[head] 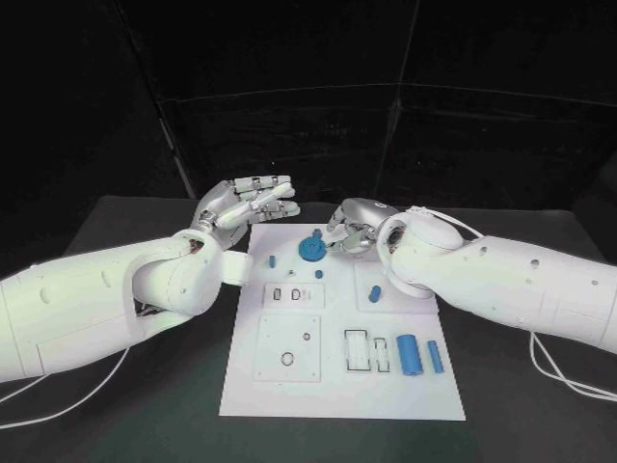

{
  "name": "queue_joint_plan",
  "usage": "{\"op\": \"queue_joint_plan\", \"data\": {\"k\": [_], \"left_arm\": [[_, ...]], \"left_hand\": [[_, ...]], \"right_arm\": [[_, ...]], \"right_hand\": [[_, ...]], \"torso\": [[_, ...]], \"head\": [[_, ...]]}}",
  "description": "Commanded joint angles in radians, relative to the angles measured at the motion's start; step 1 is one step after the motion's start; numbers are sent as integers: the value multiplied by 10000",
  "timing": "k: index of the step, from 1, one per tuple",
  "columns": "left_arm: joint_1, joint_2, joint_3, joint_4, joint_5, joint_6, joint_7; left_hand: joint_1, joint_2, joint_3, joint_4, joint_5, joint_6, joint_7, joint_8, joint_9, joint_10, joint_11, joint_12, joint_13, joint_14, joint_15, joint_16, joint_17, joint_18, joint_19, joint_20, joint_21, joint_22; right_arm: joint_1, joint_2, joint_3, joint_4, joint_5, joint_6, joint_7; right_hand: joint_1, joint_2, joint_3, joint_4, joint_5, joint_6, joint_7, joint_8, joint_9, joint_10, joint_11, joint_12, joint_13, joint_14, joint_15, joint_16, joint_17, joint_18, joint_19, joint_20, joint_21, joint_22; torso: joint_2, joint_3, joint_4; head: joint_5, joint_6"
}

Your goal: Assemble the parts on the task board

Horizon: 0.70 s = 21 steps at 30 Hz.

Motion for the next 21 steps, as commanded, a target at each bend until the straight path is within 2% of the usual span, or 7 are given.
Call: {"op": "queue_joint_plan", "data": {"k": [1,7,11,12,14,19,21], "left_arm": [[19,-27,10,-24,-11,77,55],[20,-72,10,-79,-10,67,64],[20,-102,9,-126,-10,79,68],[20,-108,9,-141,-10,80,70],[19,-106,8,-186,-10,85,70],[18,-89,7,-291,-10,104,72],[18,-90,7,-310,-10,112,73]], "left_hand": [[-23,86,-8,-61,32,-41,347,-63,5,16,-3,-56,0,98,3,-69,1,40,44,-10,-48,-17],[-18,89,-14,-75,31,-42,348,-70,4,16,-3,-62,-1,99,3,-75,1,40,48,-10,-55,-19],[-17,89,-15,-79,32,-42,347,-72,4,17,-3,-63,-1,100,3,-76,1,40,49,-11,-57,-19],[-17,89,-16,-79,32,-42,346,-72,4,17,-3,-63,-1,100,3,-77,1,40,50,-11,-57,-19],[-16,89,-16,-80,32,-42,346,-73,4,18,-3,-63,0,101,3,-77,1,40,50,-11,-58,-19],[-16,89,-17,-82,32,-42,345,-73,4,18,-4,-64,-1,101,3,-78,1,40,51,-11,-59,-19],[-16,88,-18,-84,32,-42,344,-74,4,18,-4,-65,-1,101,3,-79,1,40,51,-11,-59,-19]], "right_arm": [[28,-318,4,281,1793,-1294,1626],[53,-1207,3,912,3449,-1326,2349],[78,-1900,3,1320,4654,-1195,2705],[85,-2055,3,1395,4913,-1127,2790],[97,-2312,3,1514,5327,-996,2985],[111,-2821,1,1764,5989,-680,3533],[114,-2976,0,1846,6110,-604,3655]], "right_hand": [[397,-133,55,-318,-119,73,-28,71,13,-612,-29,-678,-202,142,-6,-51,3,320,-739,-18,-835,-1605],[717,-209,369,-586,-200,60,-4,96,-8,-3792,-5,-6101,-5348,-956,119,-11,-250,1130,-3634,56,-4764,-7125],[845,-337,1087,-634,-82,116,40,104,-12,-3849,199,-9608,-8008,-873,163,-52,-247,1089,-4740,104,-7000,-8387],[396,-926,1520,-628,-261,125,7,43,-27,-1928,175,-12008,-10446,-568,353,51,-185,1162,-3577,248,-8546,-9516],[663,-836,1789,-816,-124,127,55,34,-26,-1998,106,-12373,-10735,-793,219,-74,-241,1136,-3683,133,-8950,-9754],[470,-1094,2160,-1044,146,133,216,-19,-25,-2516,374,-13251,-11669,-2006,608,-88,-538,1133,-4436,599,-10786,-10788],[341,-1232,2074,-1137,243,71,253,-73,-32,-2784,554,-13312,-11962,-3726,922,-7,-1071,1106,-4259,758,-11116,-10980]], "torso": [[-4,-4,-21],[-34,17,-72],[-50,30,-112],[-48,28,-114],[-55,28,-131],[-92,45,-210],[-98,53,-236]], "head": [[-13,40],[-15,103],[-45,165],[-71,184],[-96,206],[-114,212],[-130,203]]}}
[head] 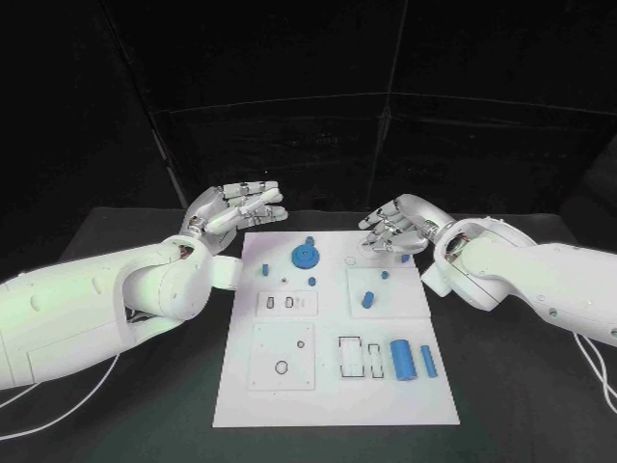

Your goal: Assemble the parts on the task board

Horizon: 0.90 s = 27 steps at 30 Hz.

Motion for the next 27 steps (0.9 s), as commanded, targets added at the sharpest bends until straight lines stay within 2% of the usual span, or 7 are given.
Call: {"op": "queue_joint_plan", "data": {"k": [1,8,14,16,17,20,27], "left_arm": [[17,9,10,-21,-10,114,73],[16,33,10,-49,-10,137,67],[15,49,10,-73,-10,142,62],[15,61,10,-80,-10,148,60],[15,66,10,-82,-10,152,59],[15,76,10,-87,-10,159,58],[15,84,10,-89,-10,165,54]], "left_hand": [[-16,88,10,-55,32,-42,344,-37,4,18,-4,-65,-1,101,3,-39,0,40,52,-11,-59,-13],[-16,88,9,-56,31,-42,343,-38,4,18,-4,-65,-1,100,3,-40,0,40,52,-11,-60,-13],[-16,88,9,-56,31,-42,343,-38,4,18,-4,-65,-1,100,3,-40,0,40,52,-11,-60,-13],[-16,88,9,-56,31,-42,343,-38,4,18,-4,-65,-1,100,3,-40,0,40,52,-11,-60,-13],[-16,88,9,-56,31,-42,343,-38,4,18,-4,-65,-1,100,3,-40,0,40,52,-11,-60,-13],[-16,88,9,-56,31,-42,343,-38,4,18,-4,-65,-1,100,3,-40,0,40,52,-11,-60,-13],[-16,88,9,-56,31,-42,343,-38,4,18,-4,-65,-1,100,3,-40,0,40,52,-11,-60,-13]], "right_arm": [[25,-157,3,132,1048,291,836],[28,-555,0,380,1114,84,665],[27,-855,-2,524,786,-215,344],[25,-901,-3,528,527,-239,220],[24,-917,-4,525,367,-229,155],[22,-953,-5,519,-65,-171,-41],[16,-1007,-8,459,-988,-69,-449]], "right_hand": [[-83,-127,-141,-152,104,-79,80,-78,-14,-337,98,-35,-335,-1323,267,71,-480,48,160,201,-429,-203],[-88,-44,-476,-448,250,-15,167,11,19,289,6,387,-557,-55,-16,756,-556,76,1201,4,-599,-25],[46,-183,-1367,-700,362,586,-579,541,178,2643,-917,2386,500,2988,-1057,3143,846,59,3703,-971,1106,823],[72,-255,-1858,-798,777,777,-743,807,243,3130,-1208,8574,6818,3246,-1341,10042,7660,-157,4334,-1224,2161,1473],[-34,-331,-2185,-832,844,788,-829,988,267,3248,-1289,11731,10092,3455,-1249,12600,10373,-387,4707,-1385,4237,3712],[-354,300,-2233,-561,1150,747,-646,1288,280,4157,-999,14726,13916,3715,-1118,14904,13555,-853,4997,-1491,7719,8044],[-480,533,-2526,-516,1382,450,-572,1788,187,4392,-802,15034,14382,3797,-1039,15108,13885,-1374,5326,-1205,11042,12415]], "torso": [[-23,13,-56],[-18,10,-9],[-19,1,-35],[-20,5,-36],[-18,8,-27],[-18,9,-18],[-15,6,-19]], "head": [[-49,6],[-147,-12],[-227,-5],[-252,-11],[-267,-7],[-302,-19],[-436,-13]]}}
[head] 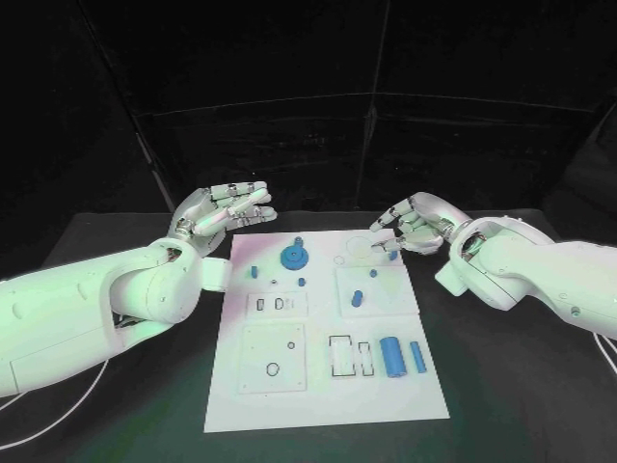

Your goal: Assemble the parts on the task board

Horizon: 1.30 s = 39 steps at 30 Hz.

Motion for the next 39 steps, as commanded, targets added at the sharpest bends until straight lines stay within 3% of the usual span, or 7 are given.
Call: {"op": "queue_joint_plan", "data": {"k": [1,11,17,29,31,35,39], "left_arm": [[16,13,9,7,-11,143,52],[14,25,8,1,-11,169,36],[9,42,8,-12,-11,194,31],[-9,64,7,-11,-11,211,37],[-11,63,7,-11,-11,208,39],[-15,63,7,-20,-11,203,46],[-17,73,7,-29,-11,211,48]], "left_hand": [[-16,88,9,-56,31,-42,343,-38,4,18,-4,-65,0,100,3,-41,1,40,52,-11,-60,-15],[-18,87,-1,-67,31,-41,339,-44,4,18,-6,-71,-1,97,3,-52,-2,40,58,-11,-67,-16],[-18,87,-1,-67,31,-41,339,-44,4,18,-6,-71,-1,97,3,-52,-2,40,58,-11,-67,-16],[-25,90,-8,-71,31,-41,339,-48,4,19,-6,-75,-1,95,4,-59,-3,39,61,-11,-73,-17],[-25,90,-8,-71,31,-41,339,-48,4,19,-6,-75,-1,95,4,-59,-3,39,61,-11,-73,-17],[-25,90,-8,-71,31,-41,339,-48,4,19,-6,-75,-1,95,4,-59,-3,39,61,-11,-73,-17],[-28,91,-11,-71,31,-41,339,-49,4,19,-6,-76,-2,95,4,-61,-4,39,61,-11,-74,-18]], "right_arm": [[12,-19,1,-49,-1063,-6,-462],[-41,-59,-5,-478,-2380,-53,-675],[-172,-33,-6,-776,-3162,-311,-942],[-496,212,-4,-1358,-3429,250,-1182],[-548,229,-4,-1422,-3434,319,-1190],[-632,319,-3,-1588,-3416,294,-1197],[-693,403,-2,-1752,-3183,151,-1189]], "right_hand": [[-41,88,-77,49,25,-92,21,84,-33,1057,41,26,2627,1057,104,24,2626,-226,384,89,542,817],[-139,115,-294,290,-190,-457,87,92,-171,1057,115,26,2627,1057,174,24,2626,-290,460,307,988,1456],[170,362,-179,268,-788,-679,159,-121,-242,1057,166,26,2627,1057,222,24,2626,-321,504,368,1115,1655],[261,311,-266,354,-1334,-1135,229,-518,-254,1057,234,26,2627,1057,289,24,2626,-322,483,446,1157,1694],[264,302,-276,371,-1369,-1168,236,-544,-255,1057,239,26,2627,1057,294,24,2626,-323,483,451,1161,1701],[269,296,-286,405,-1409,-1225,247,-588,-256,1057,249,26,2627,1057,303,24,2626,-320,473,461,1157,1687],[266,341,-278,457,-1351,-1228,265,-600,-246,1057,264,26,2627,1057,315,24,2626,-322,474,472,1164,1700]], "torso": [[5,-3,8],[7,3,-8],[9,3,14],[9,-18,57],[6,-20,42],[8,-14,16],[7,-27,51]], "head": [[-96,14],[-251,20],[-312,44],[-326,1],[-290,-4],[-281,-10],[-300,-17]]}}
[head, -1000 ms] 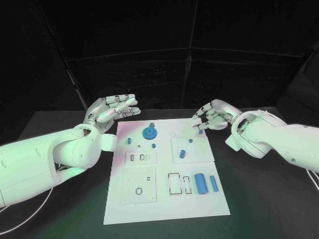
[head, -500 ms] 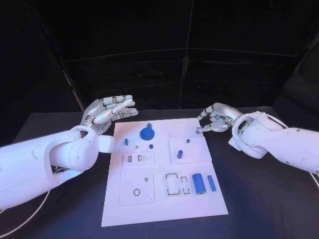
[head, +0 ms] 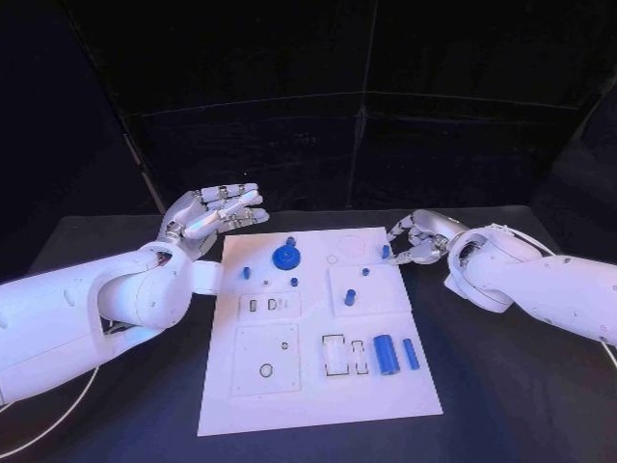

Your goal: Assemble the parts on the task board

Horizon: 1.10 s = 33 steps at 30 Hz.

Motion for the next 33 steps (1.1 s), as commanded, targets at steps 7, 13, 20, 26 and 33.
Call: {"op": "queue_joint_plan", "data": {"k": [7,13,20,26,33], "left_arm": [[5,16,9,-20,-11,135,52],[3,23,9,-34,-11,141,48],[1,43,9,-59,-11,144,44],[-1,48,9,-86,-11,142,42],[-1,48,9,-113,-11,138,40]], "left_hand": [[-33,93,-15,-71,31,-41,340,-51,4,18,-5,-37,-2,94,4,-64,-4,39,62,-11,-37,-11],[-33,93,-15,-71,31,-41,340,-51,4,18,-5,-37,-2,94,4,-64,-4,39,62,-11,-37,-11],[-33,93,-15,-71,31,-41,340,-51,4,18,-5,-37,-2,94,4,-64,-4,39,62,-11,-37,-11],[-33,93,-15,-71,31,-41,340,-51,4,18,-5,-37,-2,94,4,-64,-4,39,62,-11,-37,-11],[-33,93,-15,-71,31,-41,340,-51,4,18,-5,-37,-2,94,4,-64,-4,39,62,-11,-37,-11]], "right_arm": [[-27,130,6,-202,284,-36,-19],[-37,216,6,-256,381,-14,23],[-42,322,6,-331,463,100,80],[-46,380,6,-356,475,189,105],[-50,415,7,-390,478,199,116]], "right_hand": [[30,141,-12,161,79,61,40,-4,33,1077,97,25,2630,1022,84,24,2631,-174,467,96,60,1300],[-13,260,-12,249,77,256,30,64,57,1077,91,25,2630,1022,89,24,2631,-179,475,109,79,1334],[-41,399,-12,323,1,538,-18,113,69,1077,52,25,2630,1022,63,24,2631,-187,489,97,106,1382],[-17,478,1,333,-20,774,-56,123,69,1077,17,25,2630,1022,34,24,2631,-190,491,73,117,1399],[15,565,35,333,-30,979,-80,115,62,1077,-7,25,2630,1022,11,24,2631,-193,494,52,125,1412]], "torso": [[2,-5,6],[-1,-2,-4],[-3,-1,2],[-4,-1,-1],[-9,-3,-7]], "head": [[14,-11],[29,-30],[29,-46],[40,-99],[46,-112]]}}
